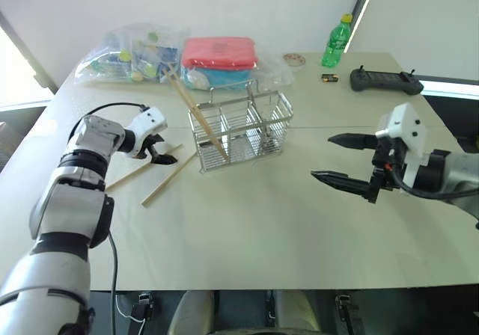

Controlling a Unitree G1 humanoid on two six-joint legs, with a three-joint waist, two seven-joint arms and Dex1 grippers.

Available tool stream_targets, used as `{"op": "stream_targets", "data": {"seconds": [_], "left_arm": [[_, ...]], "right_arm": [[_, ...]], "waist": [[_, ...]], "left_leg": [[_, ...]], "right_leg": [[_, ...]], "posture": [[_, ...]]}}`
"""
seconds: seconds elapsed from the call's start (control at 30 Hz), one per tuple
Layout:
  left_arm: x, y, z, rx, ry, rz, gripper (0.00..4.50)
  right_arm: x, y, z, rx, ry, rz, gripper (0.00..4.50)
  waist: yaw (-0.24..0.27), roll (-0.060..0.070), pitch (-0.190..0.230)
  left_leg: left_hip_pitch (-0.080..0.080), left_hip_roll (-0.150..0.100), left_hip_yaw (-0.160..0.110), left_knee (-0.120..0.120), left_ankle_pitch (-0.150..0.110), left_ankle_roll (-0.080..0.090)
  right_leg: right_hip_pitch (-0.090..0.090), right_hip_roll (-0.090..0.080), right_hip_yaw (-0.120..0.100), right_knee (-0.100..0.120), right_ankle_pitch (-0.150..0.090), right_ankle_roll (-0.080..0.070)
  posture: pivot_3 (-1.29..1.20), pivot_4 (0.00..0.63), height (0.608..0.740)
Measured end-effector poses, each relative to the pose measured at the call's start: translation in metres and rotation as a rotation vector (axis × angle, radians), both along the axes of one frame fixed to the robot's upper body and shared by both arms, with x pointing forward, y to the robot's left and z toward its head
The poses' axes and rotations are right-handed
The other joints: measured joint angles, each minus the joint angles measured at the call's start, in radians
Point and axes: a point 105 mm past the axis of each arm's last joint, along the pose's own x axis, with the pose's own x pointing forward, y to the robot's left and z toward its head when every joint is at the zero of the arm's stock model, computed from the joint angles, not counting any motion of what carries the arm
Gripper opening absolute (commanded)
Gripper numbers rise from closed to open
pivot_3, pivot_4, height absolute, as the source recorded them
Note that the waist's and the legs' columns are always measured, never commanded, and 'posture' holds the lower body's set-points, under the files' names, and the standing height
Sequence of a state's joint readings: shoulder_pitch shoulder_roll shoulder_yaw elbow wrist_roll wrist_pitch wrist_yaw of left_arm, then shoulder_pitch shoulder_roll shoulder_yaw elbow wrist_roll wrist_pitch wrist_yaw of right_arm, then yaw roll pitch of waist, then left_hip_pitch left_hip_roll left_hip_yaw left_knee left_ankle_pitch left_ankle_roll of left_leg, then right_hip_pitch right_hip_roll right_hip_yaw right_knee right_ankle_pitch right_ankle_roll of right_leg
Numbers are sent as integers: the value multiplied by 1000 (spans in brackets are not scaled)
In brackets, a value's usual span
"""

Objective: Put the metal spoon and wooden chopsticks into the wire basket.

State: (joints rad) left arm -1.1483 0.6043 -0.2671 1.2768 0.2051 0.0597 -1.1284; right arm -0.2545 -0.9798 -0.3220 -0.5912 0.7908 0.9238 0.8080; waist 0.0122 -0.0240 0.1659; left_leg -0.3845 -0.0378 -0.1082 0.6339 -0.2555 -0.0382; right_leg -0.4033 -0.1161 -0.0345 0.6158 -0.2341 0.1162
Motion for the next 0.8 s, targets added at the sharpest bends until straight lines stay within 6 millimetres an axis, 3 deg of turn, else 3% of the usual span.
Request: {"op": "stream_targets", "data": {"seconds": [0.27,0.4,0.6,0.8], "left_arm": [[2,-6,6,85,65,-4,4500],[2,-9,4,89,69,-13,3308],[2,-10,2,86,77,-5,154],[2,-9,2,79,74,2,63]], "right_arm": [[1,3,0,27,-7,-13,4444],[1,5,0,39,-7,-20,4500],[2,5,1,51,-7,-29,4500],[-1,5,0,58,11,-26,4500]], "waist": [[-2,0,0],[-1,0,0],[-1,0,0],[-2,0,0]], "left_leg": [[-1,0,0,-1,0,0],[-1,0,0,-1,0,0],[0,0,-1,0,0,0],[0,0,-1,-1,0,0]], "right_leg": [[-1,0,0,0,0,0],[-1,0,0,0,0,0],[0,0,-1,1,-1,2],[0,0,0,1,0,0]], "posture": [[0,150,692],[0,150,692],[0,150,692],[0,150,692]]}}
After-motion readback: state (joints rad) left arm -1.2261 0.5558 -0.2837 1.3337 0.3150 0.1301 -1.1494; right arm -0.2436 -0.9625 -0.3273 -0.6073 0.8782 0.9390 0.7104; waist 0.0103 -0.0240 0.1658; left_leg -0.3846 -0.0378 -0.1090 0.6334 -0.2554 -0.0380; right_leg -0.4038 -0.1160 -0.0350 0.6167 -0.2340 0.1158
